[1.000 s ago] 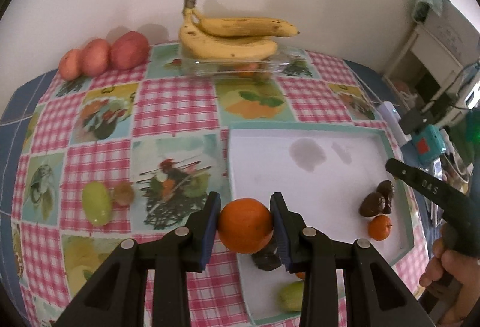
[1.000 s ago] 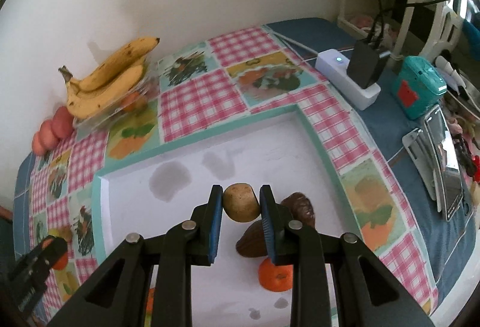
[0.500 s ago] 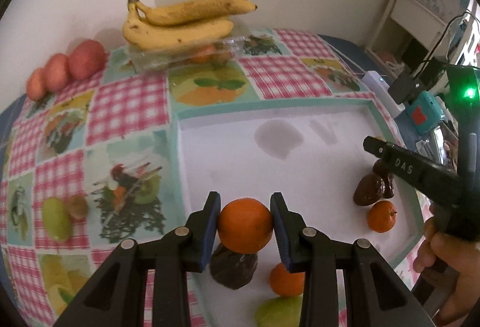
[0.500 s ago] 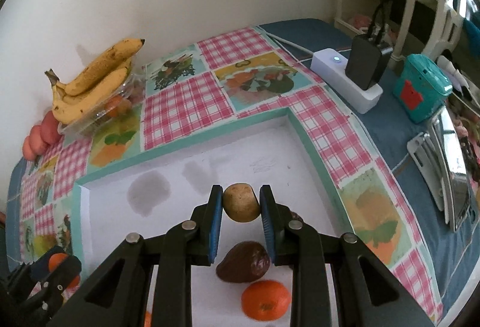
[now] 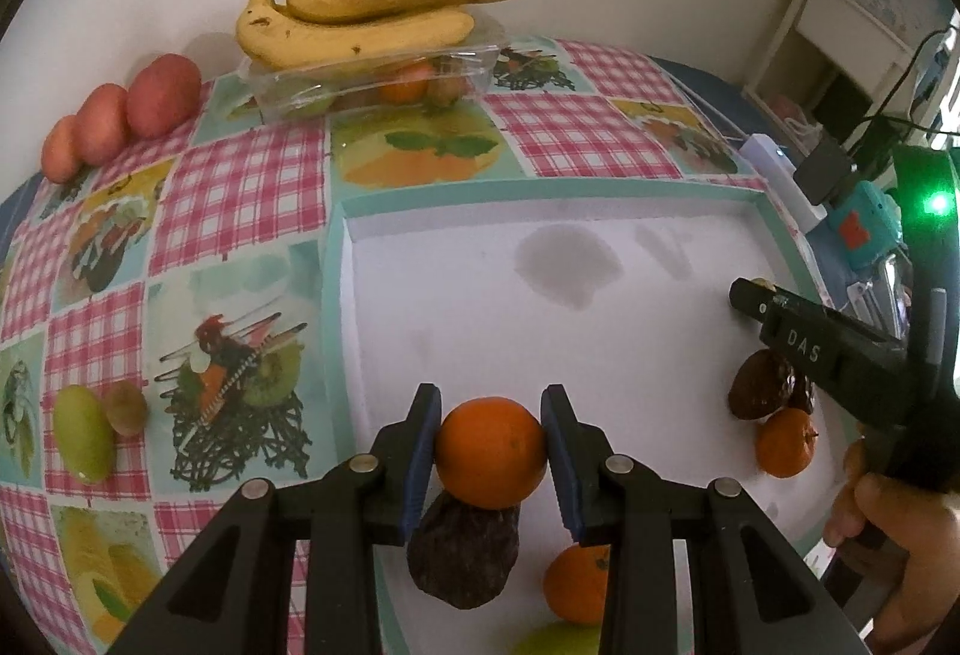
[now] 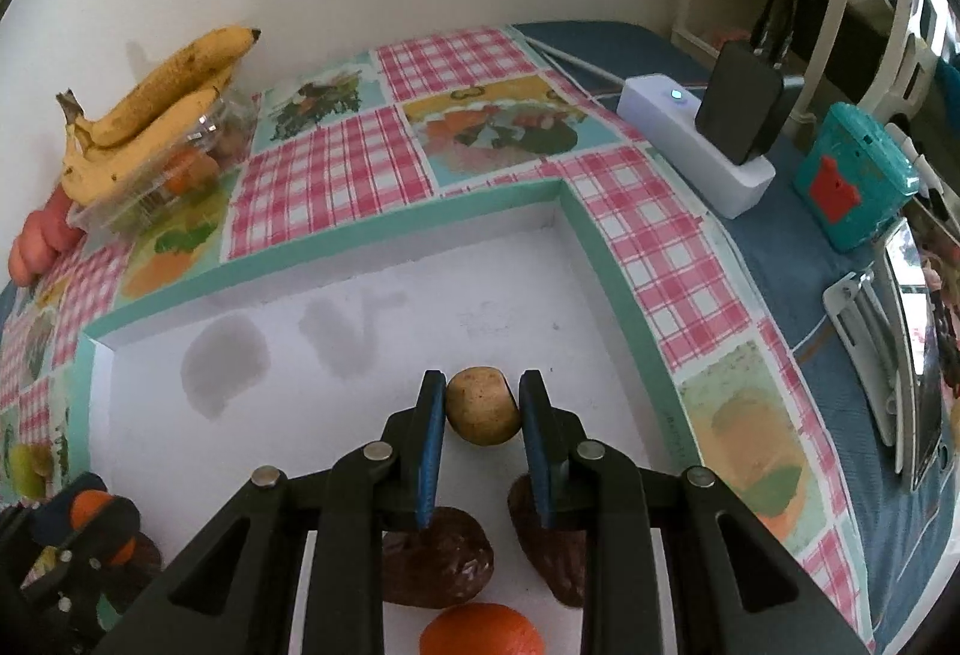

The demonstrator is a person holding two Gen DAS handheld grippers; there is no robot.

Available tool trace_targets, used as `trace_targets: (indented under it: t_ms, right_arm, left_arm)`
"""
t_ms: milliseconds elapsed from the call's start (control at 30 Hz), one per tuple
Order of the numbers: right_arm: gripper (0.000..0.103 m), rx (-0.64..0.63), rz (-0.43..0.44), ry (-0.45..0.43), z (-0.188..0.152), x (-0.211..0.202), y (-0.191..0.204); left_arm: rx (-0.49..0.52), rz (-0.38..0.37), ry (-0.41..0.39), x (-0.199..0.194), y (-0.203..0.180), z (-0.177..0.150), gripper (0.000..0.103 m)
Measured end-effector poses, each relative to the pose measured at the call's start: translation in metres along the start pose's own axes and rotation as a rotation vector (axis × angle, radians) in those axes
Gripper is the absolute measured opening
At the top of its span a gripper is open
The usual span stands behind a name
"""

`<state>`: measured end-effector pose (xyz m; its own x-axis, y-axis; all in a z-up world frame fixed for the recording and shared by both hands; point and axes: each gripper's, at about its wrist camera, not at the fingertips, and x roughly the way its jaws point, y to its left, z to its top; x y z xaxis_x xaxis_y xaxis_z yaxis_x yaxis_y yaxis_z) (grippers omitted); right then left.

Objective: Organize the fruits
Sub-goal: 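Carry the orange and potato into the tray and open both grippers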

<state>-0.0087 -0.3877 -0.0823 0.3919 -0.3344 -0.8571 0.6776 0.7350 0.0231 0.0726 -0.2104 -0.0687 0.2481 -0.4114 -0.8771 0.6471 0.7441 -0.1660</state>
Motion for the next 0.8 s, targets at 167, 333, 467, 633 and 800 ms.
trace_targets:
  t_ms: [167, 333, 467, 633, 800]
  right_arm:
    - [0.026, -0.035, -0.023, -0.002, -0.001, 0.001, 0.005]
    - [0.026, -0.065, -0.042, -0.002, -0.001, 0.002, 0.009]
    - [0.027, -0.077, -0.052, -0.004, -0.002, 0.002, 0.010]
    - [0.027, -0.078, -0.053, -0.004, -0.002, 0.002, 0.010]
    - [0.027, -0.080, -0.055, -0.005, -0.001, 0.003, 0.011]
  left_arm:
    - [-0.041, -0.003, 0.004, 0.003, 0.010, 0.002, 0.037]
    - [-0.067, 0.004, 0.018, 0.006, 0.016, 0.002, 0.037]
    - [-0.078, 0.008, 0.031, 0.011, 0.018, 0.001, 0.037]
    - [-0.090, 0.000, 0.030, 0.013, 0.022, 0.002, 0.037]
    - [-0.088, 0.000, 0.034, 0.013, 0.023, 0.002, 0.037]
